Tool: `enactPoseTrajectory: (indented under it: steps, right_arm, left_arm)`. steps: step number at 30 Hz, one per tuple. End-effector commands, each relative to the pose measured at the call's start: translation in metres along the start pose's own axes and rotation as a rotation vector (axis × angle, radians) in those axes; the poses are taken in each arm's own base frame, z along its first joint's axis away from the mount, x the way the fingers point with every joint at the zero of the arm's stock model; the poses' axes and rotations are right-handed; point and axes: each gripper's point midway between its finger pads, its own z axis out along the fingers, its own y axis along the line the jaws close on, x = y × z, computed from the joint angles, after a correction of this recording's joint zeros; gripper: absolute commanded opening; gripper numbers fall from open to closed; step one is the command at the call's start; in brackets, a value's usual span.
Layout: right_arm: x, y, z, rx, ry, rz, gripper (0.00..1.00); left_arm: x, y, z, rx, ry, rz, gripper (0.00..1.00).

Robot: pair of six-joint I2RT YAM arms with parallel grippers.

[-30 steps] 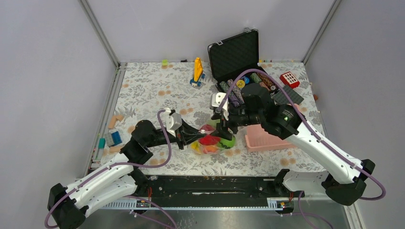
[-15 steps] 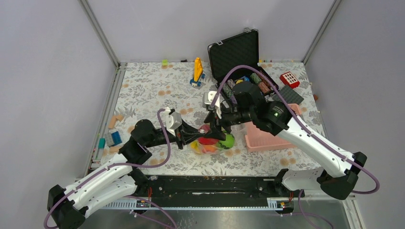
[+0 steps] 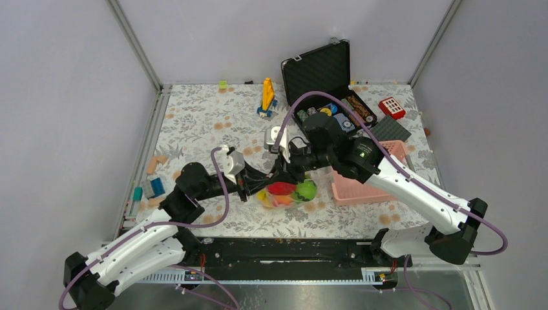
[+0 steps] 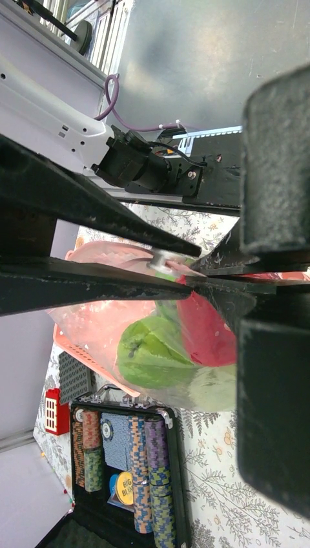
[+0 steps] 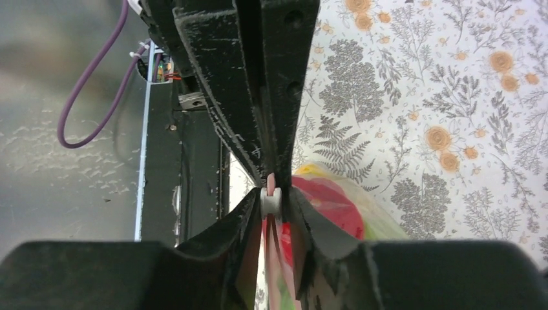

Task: Place the food in the zip-top bag and seal the zipper
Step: Zip the zipper food storage bag at the center of the board.

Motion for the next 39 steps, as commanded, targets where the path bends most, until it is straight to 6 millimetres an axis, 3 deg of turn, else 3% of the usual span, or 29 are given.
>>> enactPoseTrajectory:
  steps: [1,5,7,13,16,21,28,39]
  right_arm:
    - [-0.027,-0.008,-0.003,0.052,-0.065,-0.024,0.24]
    - [-0.026,-0.011,-0.005,0.076,-0.063,-0.01,0.07]
    - [-0.025,-0.01,-0.005,0.071,-0.059,-0.008,0.04]
    - [-0.014,-0.012,-0.003,0.078,-0.016,-0.002,0.04]
    - [-0.008,-0.016,-0.007,0.112,0.008,0.003,0.04]
    - [0.009,-0.024,-0.011,0.163,0.066,-0.018,0.06]
    - [0.016,-0.013,-0.007,0.095,0.072,-0.038,0.07]
    - [0.04,-0.025,-0.027,0.205,0.139,-0.09,0.07]
  left_arm:
    - [-0.036,-0.003,-0.002,-0.005,-0.093,0.062,0.0]
    - [-0.038,-0.001,-0.002,-0.028,-0.111,0.043,0.0]
    - [-0.044,0.0,-0.002,-0.037,-0.135,0.012,0.0]
    - [-0.048,-0.005,-0.002,-0.016,-0.18,-0.018,0.0]
    - [-0.047,0.008,-0.01,-0.1,-0.228,-0.004,0.0]
    - [-0.046,0.001,-0.025,-0.102,-0.294,0.034,0.0]
    - [-0.045,0.003,-0.031,-0.132,-0.297,0.035,0.0]
    - [-0.034,0.041,-0.048,-0.382,-0.247,-0.032,0.0]
